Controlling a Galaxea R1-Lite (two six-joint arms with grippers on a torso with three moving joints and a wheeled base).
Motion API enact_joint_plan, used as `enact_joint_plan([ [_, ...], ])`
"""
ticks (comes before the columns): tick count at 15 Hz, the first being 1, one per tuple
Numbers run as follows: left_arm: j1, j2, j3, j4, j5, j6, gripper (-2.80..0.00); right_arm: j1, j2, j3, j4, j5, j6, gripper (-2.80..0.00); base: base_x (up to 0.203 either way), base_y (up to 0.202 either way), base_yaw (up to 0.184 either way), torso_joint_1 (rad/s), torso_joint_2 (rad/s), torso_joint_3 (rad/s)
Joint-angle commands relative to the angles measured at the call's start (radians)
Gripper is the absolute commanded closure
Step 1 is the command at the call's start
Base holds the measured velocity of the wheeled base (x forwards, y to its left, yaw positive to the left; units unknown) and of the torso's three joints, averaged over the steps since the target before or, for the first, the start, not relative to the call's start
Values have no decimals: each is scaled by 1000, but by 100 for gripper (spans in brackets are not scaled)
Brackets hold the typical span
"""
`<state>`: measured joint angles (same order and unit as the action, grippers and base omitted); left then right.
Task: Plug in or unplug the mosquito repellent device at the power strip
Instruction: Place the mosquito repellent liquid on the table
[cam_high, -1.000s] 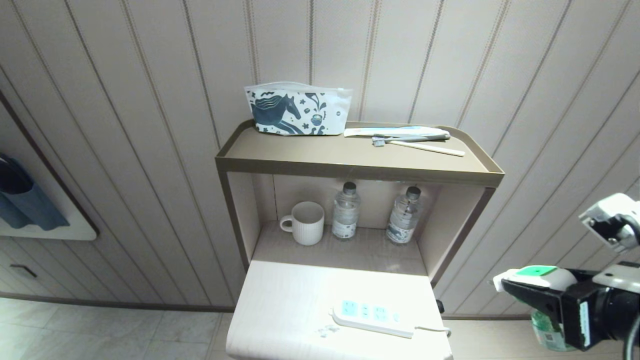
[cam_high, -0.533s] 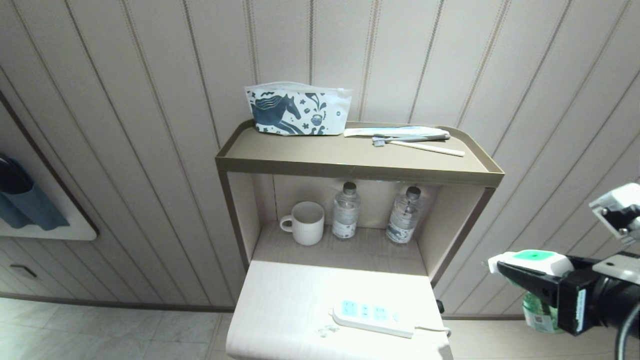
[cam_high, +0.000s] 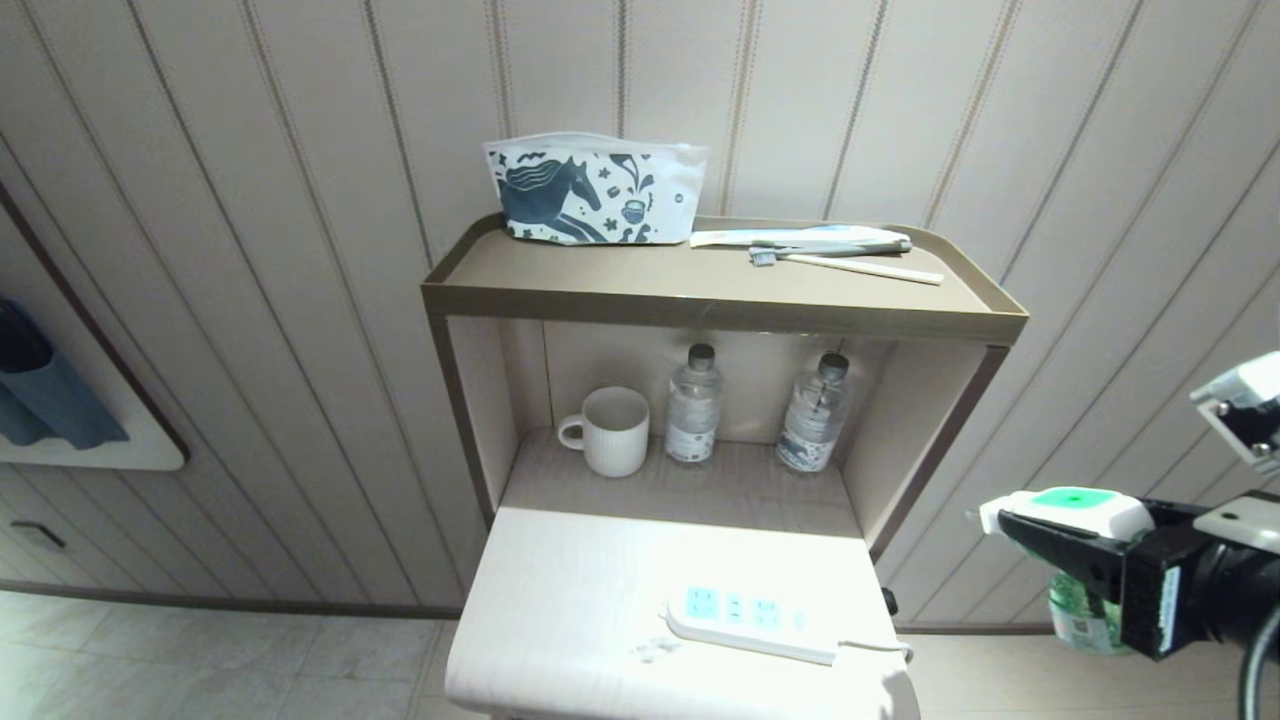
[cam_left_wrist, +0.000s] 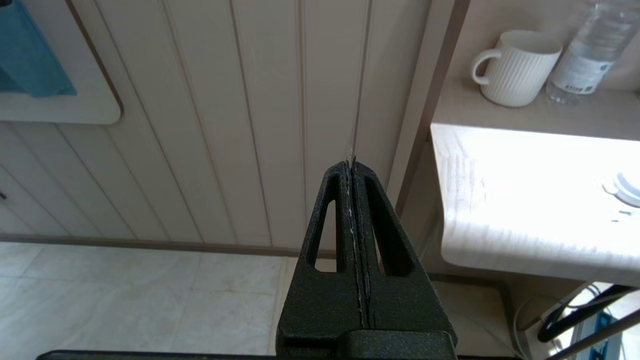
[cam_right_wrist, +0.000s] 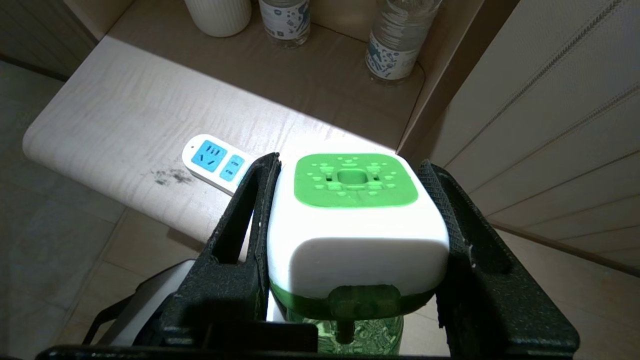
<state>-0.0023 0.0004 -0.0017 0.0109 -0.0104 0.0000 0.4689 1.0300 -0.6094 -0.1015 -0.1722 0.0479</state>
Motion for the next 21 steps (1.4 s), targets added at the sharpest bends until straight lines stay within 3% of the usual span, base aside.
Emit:
enact_joint_plan([
  [1, 1, 3, 0, 0, 0, 0, 0, 0, -5, 0, -1, -9, 0, 0, 0, 0, 0, -166, 354, 189],
  [17, 0, 3, -1, 0, 0, 0, 0, -1, -57, 14, -35, -16, 12, 0, 0, 0, 0, -225, 508, 276],
  [21, 0, 3, 0, 0, 0, 0, 0, 4, -24, 5, -64, -12, 41, 0, 0, 0, 0, -94, 231, 136],
])
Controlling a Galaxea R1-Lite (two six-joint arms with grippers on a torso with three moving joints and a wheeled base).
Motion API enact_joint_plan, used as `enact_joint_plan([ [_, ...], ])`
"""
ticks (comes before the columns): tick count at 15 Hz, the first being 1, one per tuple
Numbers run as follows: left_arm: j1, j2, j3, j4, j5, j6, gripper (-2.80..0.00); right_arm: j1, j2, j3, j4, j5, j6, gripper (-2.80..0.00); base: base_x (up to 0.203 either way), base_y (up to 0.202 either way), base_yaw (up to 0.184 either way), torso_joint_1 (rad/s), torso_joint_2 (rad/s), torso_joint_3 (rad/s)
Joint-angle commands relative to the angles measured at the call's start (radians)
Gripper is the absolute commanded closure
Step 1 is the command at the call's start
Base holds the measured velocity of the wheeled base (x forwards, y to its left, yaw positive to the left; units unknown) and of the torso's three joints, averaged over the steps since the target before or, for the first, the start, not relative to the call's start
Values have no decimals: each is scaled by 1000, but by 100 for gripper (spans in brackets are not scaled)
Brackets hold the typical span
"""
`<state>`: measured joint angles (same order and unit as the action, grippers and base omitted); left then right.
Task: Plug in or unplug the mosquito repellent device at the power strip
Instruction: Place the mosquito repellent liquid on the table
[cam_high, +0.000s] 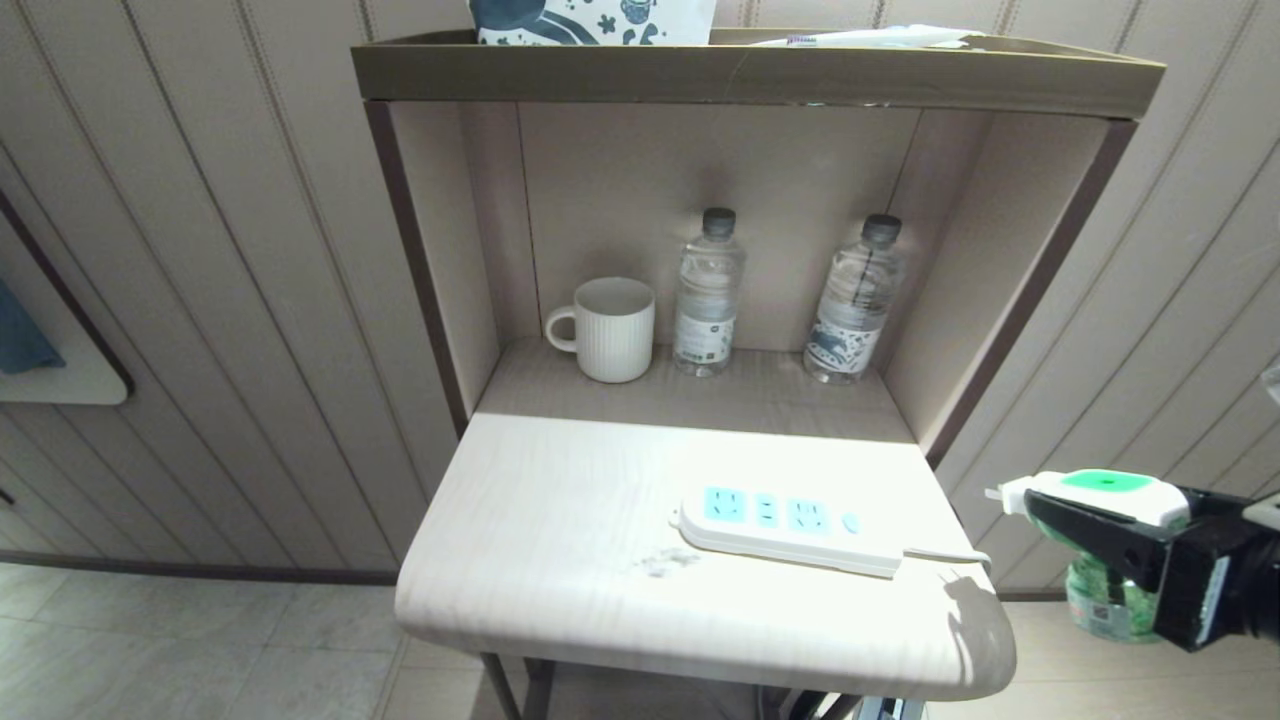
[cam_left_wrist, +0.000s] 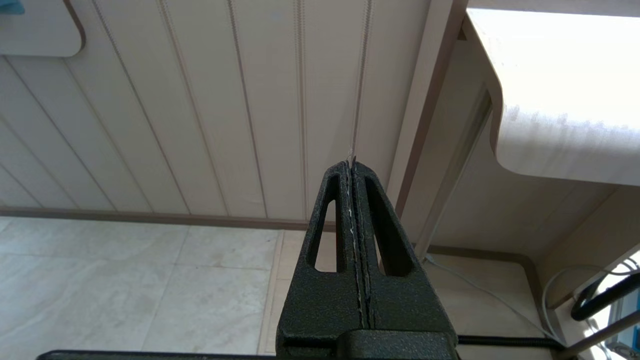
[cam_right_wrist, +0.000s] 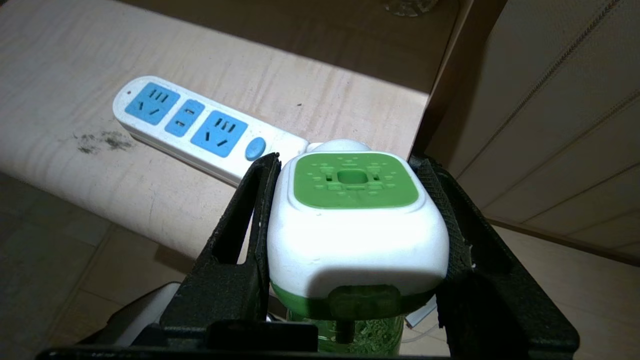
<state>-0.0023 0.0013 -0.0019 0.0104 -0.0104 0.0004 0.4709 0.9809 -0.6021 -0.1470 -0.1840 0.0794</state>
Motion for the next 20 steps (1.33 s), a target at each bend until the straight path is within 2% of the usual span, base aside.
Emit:
enact_joint_plan([
  [1, -1, 2, -1, 0, 0, 0, 0, 2, 60, 1, -61, -1, 16, 0, 0, 0, 0, -22, 54, 28],
  [4, 1, 2, -1, 0, 0, 0, 0, 0, 224, 28, -354, -58, 20, 0, 0, 0, 0, -2, 10, 6],
  [6, 0, 2, 0, 0, 0, 0, 0, 2, 362, 48, -599, -214, 12, 0, 0, 0, 0, 0, 0, 0],
  [8, 0, 2, 0, 0, 0, 0, 0, 5, 449, 66, -852, -330, -17, 0, 0, 0, 0, 0, 0, 0],
  [9, 1, 2, 2, 0, 0, 0, 0, 8, 474, 69, -886, -364, -40, 0, 0, 0, 0, 0, 0, 0],
  [11, 1, 2, -1, 0, 0, 0, 0, 8, 509, 63, -898, -381, -59, 0, 0, 0, 0, 0, 0, 0],
  [15, -1, 2, -1, 0, 0, 1, 0, 22, 617, 62, -970, -398, -57, 0, 0, 0, 0, 0, 0, 0],
  [17, 1, 2, 2, 0, 0, 0, 0, 24, 684, 40, -1013, -439, -61, 0, 0, 0, 0, 0, 0, 0],
  [20, 1, 2, -1, 0, 0, 0, 0, 25, 775, 25, -1079, -460, -65, 0, 0, 0, 0, 0, 0, 0],
])
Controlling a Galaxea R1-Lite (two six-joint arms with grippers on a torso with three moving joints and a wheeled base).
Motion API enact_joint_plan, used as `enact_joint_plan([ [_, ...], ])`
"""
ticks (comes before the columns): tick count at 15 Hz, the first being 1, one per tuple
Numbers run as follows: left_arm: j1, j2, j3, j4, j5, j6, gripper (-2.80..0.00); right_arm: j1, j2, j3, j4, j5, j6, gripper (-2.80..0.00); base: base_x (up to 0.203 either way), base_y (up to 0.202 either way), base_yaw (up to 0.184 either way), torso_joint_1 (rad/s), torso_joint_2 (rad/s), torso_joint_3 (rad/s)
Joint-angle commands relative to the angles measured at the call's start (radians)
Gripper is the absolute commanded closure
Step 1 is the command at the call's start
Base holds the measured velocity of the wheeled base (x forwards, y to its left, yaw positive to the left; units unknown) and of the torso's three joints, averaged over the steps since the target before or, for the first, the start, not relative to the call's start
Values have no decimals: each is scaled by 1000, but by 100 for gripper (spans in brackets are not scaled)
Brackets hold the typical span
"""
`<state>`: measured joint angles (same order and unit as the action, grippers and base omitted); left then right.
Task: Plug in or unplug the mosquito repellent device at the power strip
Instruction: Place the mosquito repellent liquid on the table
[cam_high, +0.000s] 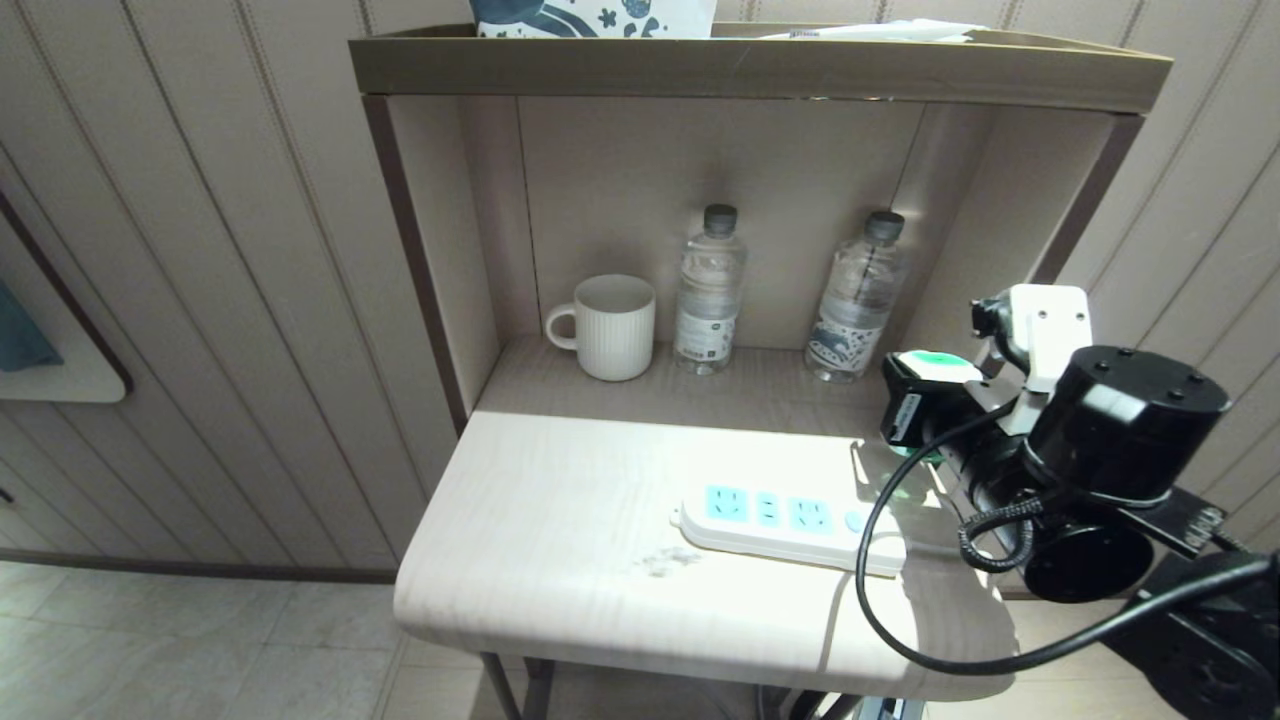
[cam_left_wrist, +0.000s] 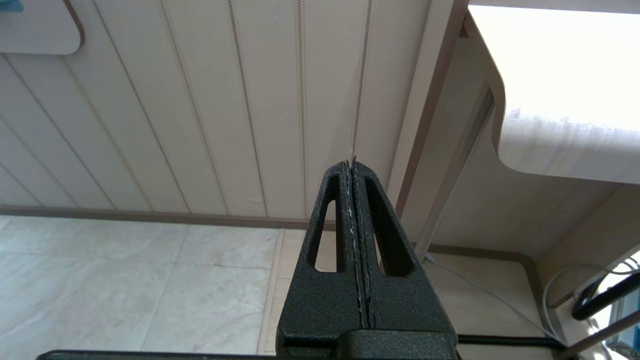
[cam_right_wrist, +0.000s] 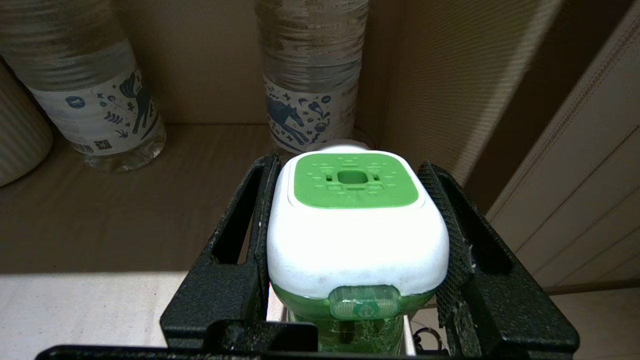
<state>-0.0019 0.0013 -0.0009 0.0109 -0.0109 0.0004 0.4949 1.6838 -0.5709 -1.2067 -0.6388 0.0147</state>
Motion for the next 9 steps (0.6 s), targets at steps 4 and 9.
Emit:
enact_joint_plan([
  [4, 0, 2, 0, 0, 0, 0, 0, -6, 187, -69, -69, -14, -5, 0, 0, 0, 0, 0, 0, 0],
  [9, 0, 2, -2, 0, 0, 1, 0, -13, 211, -191, -48, -28, -71, 0, 0, 0, 0, 0, 0, 0],
])
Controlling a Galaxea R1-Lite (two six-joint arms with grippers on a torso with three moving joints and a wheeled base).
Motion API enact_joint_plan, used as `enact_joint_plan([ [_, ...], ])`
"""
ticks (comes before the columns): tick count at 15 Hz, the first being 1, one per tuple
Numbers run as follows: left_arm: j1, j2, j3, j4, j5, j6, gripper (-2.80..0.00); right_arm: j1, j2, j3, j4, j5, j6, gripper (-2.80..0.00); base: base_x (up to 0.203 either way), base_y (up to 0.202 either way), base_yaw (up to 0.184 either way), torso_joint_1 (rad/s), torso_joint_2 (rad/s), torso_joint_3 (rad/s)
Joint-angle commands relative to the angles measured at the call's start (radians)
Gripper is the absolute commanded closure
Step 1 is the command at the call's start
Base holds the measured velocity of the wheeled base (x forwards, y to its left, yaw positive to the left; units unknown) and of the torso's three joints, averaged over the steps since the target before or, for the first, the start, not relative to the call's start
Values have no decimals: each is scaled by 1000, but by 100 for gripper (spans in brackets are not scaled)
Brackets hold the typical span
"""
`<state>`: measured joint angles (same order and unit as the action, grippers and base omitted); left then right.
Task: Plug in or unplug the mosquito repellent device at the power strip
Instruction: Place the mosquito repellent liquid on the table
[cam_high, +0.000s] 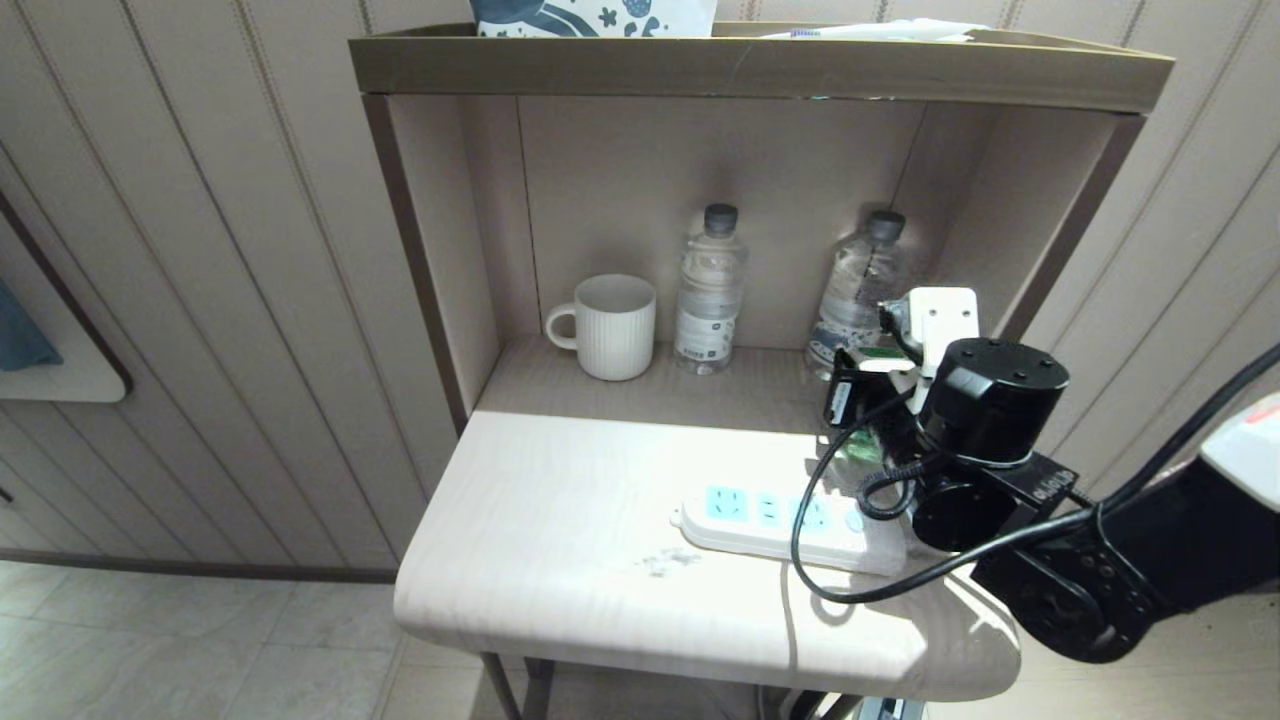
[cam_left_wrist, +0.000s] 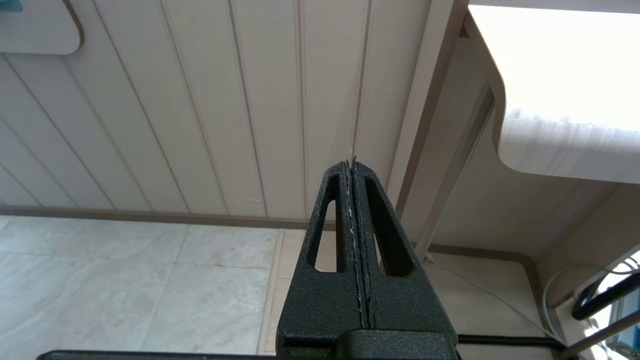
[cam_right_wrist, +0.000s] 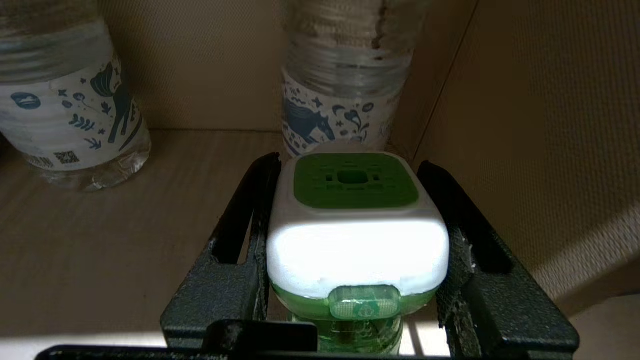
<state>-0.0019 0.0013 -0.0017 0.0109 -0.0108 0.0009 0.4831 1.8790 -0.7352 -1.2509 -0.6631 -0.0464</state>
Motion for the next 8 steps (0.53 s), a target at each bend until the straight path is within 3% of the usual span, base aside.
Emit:
enact_joint_plan([
  [1, 0, 2, 1, 0, 0, 0, 0, -1, 20, -34, -2, -4, -12, 0, 0, 0, 0, 0, 0, 0],
  [8, 0, 2, 2, 0, 0, -1, 0, -3, 83, -72, -6, -5, -19, 0, 0, 0, 0, 0, 0, 0],
])
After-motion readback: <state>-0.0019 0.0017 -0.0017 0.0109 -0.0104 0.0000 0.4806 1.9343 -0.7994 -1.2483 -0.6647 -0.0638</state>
